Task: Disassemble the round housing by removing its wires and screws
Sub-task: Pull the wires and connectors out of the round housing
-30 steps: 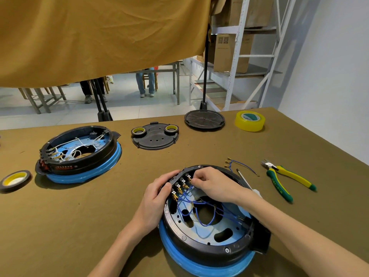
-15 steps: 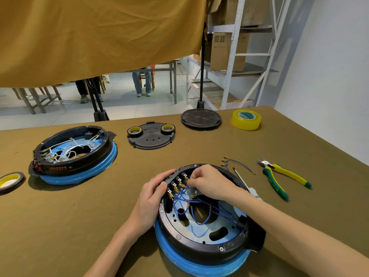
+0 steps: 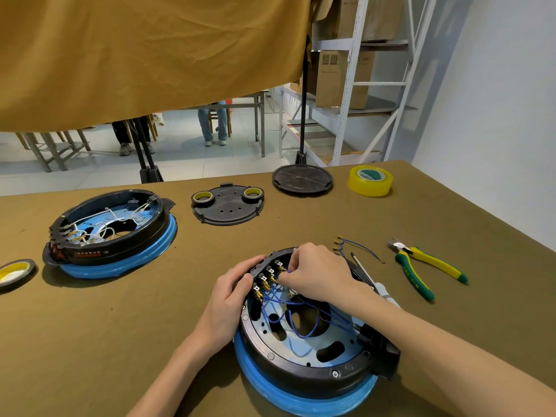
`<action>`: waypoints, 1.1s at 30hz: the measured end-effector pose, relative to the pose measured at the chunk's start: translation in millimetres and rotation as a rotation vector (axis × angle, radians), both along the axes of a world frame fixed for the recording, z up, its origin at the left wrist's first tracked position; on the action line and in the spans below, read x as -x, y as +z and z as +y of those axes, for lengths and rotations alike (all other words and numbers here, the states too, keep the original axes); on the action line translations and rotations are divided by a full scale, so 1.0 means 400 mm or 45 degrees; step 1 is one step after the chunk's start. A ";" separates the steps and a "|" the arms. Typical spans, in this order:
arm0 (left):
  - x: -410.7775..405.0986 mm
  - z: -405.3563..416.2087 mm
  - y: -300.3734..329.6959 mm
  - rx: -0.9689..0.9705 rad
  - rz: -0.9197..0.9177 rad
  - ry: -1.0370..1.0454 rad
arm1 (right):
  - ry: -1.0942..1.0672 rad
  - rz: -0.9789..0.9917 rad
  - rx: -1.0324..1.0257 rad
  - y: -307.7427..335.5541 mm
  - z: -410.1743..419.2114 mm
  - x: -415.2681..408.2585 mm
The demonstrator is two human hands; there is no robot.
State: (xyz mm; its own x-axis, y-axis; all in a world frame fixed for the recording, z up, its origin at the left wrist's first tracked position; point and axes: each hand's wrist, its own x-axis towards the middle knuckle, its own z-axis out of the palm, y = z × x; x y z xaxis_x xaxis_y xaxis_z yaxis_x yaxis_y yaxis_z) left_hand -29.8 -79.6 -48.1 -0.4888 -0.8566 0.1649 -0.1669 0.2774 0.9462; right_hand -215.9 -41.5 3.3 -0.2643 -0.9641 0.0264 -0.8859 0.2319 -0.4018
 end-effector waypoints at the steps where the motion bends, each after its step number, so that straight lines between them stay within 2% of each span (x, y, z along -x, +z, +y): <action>1: 0.000 0.000 0.001 0.000 -0.004 -0.001 | 0.025 0.078 -0.008 0.005 -0.002 -0.003; 5: -0.002 0.002 0.004 -0.012 0.004 -0.012 | 0.161 0.294 -0.035 0.024 -0.013 -0.008; 10: -0.002 0.003 0.008 -0.039 0.012 -0.025 | 0.300 0.382 -0.074 0.029 -0.007 0.002; 12: -0.003 0.001 0.007 -0.035 0.001 -0.026 | 0.299 0.309 -0.073 0.025 -0.003 0.008; 16: -0.005 -0.002 0.001 -0.012 -0.022 -0.026 | 0.234 -0.030 -0.057 -0.015 0.016 0.008; 19: -0.005 -0.003 0.000 -0.011 -0.029 -0.025 | 0.222 -0.101 -0.034 -0.034 0.022 0.005; 24: -0.004 -0.004 0.000 -0.023 -0.037 -0.049 | 0.324 -0.329 -0.215 0.005 0.000 0.051; 29: -0.002 -0.002 0.001 -0.034 -0.032 -0.047 | 0.257 -0.505 -0.244 0.010 -0.002 0.053; 31: -0.001 -0.003 -0.001 -0.031 -0.024 -0.030 | 0.180 -0.470 -0.207 -0.005 0.004 0.034; 33: 0.000 -0.004 -0.002 -0.030 -0.018 -0.022 | 0.151 -0.306 -0.122 -0.030 0.016 0.005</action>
State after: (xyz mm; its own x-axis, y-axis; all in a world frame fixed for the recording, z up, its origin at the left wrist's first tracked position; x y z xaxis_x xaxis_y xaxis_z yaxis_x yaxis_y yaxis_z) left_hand -29.7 -81.1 -49.0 -0.5056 -0.8517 0.1378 -0.1755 0.2579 0.9501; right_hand -218.0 -35.1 -8.8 -0.1374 -0.9837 -0.1161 -0.7909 0.1795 -0.5850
